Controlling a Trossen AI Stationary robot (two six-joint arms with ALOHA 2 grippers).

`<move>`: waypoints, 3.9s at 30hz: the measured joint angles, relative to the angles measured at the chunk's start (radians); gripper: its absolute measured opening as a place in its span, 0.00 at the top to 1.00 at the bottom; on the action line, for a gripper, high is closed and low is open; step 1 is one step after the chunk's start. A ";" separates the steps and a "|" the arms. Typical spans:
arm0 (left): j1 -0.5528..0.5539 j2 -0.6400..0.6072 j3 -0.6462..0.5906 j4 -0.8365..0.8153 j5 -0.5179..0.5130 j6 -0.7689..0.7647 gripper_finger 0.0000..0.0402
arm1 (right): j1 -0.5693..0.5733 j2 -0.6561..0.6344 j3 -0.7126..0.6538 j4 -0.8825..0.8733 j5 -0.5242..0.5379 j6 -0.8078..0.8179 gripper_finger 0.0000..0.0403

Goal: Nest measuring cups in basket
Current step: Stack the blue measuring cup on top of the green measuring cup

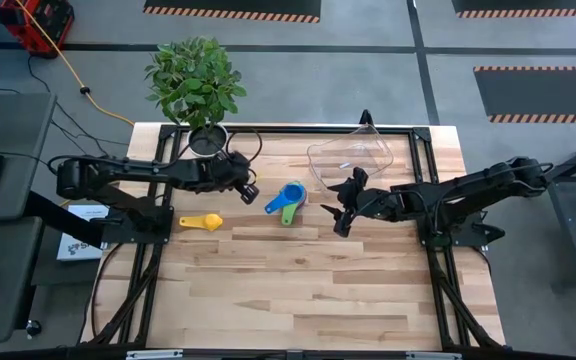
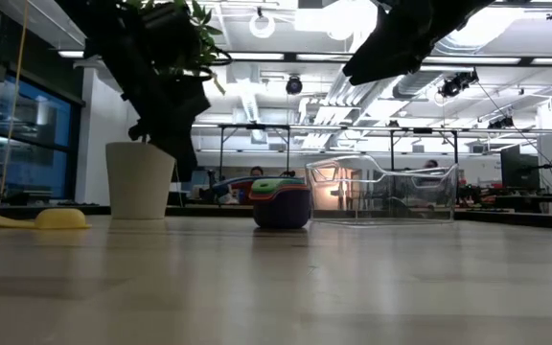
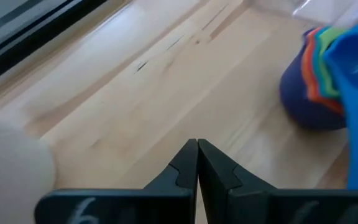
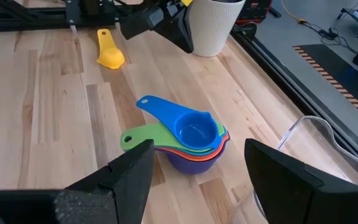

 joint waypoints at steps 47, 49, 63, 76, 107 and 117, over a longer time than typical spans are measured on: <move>-0.002 -0.003 0.048 -0.136 0.098 0.463 1.00 | -0.001 0.000 0.000 0.021 0.147 -0.042 0.40; -0.002 -0.003 0.048 -0.142 0.103 0.471 1.00 | -0.001 0.000 0.000 0.021 0.147 -0.041 0.40; -0.075 0.010 0.048 -0.179 0.151 0.570 1.00 | -0.002 0.000 0.000 0.021 0.137 -0.041 0.40; -0.149 0.069 0.048 -0.076 0.091 0.663 1.00 | -0.002 0.000 0.000 0.036 0.133 -0.043 0.40; -0.260 0.294 0.159 0.089 0.043 0.678 1.00 | -0.002 0.000 0.000 0.051 0.133 -0.062 0.40; -0.306 0.294 0.185 0.108 0.106 0.617 1.00 | -0.002 0.000 0.000 0.052 0.134 -0.062 0.40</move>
